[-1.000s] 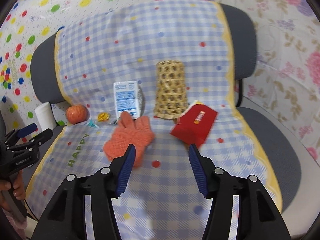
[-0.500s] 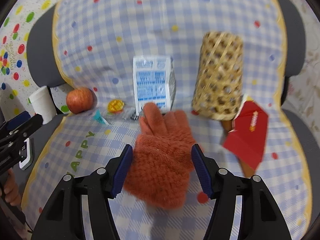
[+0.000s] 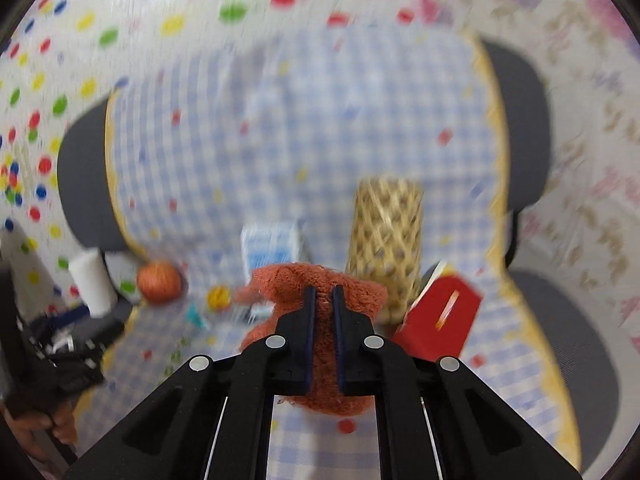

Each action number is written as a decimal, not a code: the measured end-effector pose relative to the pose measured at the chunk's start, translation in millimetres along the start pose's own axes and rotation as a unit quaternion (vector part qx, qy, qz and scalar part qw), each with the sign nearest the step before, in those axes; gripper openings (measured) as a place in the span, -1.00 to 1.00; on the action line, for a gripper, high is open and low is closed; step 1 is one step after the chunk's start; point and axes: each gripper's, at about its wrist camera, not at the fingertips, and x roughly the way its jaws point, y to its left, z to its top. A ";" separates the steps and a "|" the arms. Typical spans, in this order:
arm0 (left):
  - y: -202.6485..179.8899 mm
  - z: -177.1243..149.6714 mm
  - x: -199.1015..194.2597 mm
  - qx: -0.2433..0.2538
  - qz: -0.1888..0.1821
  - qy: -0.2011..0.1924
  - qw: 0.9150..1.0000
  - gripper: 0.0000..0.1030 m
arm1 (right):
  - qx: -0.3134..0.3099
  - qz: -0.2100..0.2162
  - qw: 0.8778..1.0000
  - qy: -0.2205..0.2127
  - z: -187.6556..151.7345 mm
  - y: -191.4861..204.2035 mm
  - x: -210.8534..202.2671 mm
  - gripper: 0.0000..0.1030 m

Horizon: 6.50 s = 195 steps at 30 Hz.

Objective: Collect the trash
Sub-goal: 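Grasp the orange knitted glove with the right tool and lift it, then grasp the mango snack packet with the left tool while the right tool holds the glove, then carry the glove and snack packet over the bin and open both tools, then move both open tools back over the chair toward the red carton, then close the right tool on the red carton and lift it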

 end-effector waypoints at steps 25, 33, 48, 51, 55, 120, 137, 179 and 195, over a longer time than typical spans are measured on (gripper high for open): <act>-25.4 32.9 155.6 -0.036 -0.068 0.143 0.987 0.53 | 0.003 0.012 0.999 0.049 -20.2 -15.4 42.8 -0.83; -16.2 43.5 163.9 -0.052 -0.101 0.139 0.984 -0.41 | 0.004 0.013 0.998 0.061 -23.7 -17.0 45.4 -0.83; 5.8 50.7 15.7 -0.026 -0.025 -0.060 0.998 -1.00 | -0.003 0.004 0.999 0.033 -28.4 -6.4 -2.1 -0.83; -11.1 46.9 -17.3 -0.018 -0.023 -0.092 0.995 -1.00 | 0.004 0.000 1.000 0.021 -29.6 -9.5 -19.5 -0.83; -21.0 42.4 -50.1 -0.018 -0.044 -0.114 0.992 -1.00 | 0.017 -0.005 1.000 0.007 -30.0 -16.4 -42.0 -0.83; -417.5 -143.6 -181.8 0.312 -0.460 -0.029 0.831 -0.06 | 0.260 -0.286 0.922 0.038 -257.2 -218.4 -317.5 -0.54; -363.7 -100.6 -164.9 0.259 -0.402 -0.060 0.876 0.07 | 0.245 -0.282 0.928 0.008 -227.7 -208.4 -311.2 -0.48; -104.7 33.6 -38.4 0.059 -0.051 -0.073 0.994 0.42 | 0.051 -0.100 0.991 0.078 -58.6 -96.0 -17.3 0.12; -103.9 37.3 20.4 0.047 -0.053 -0.041 0.997 0.42 | 0.037 -0.150 0.976 0.155 -41.2 -89.9 112.0 0.71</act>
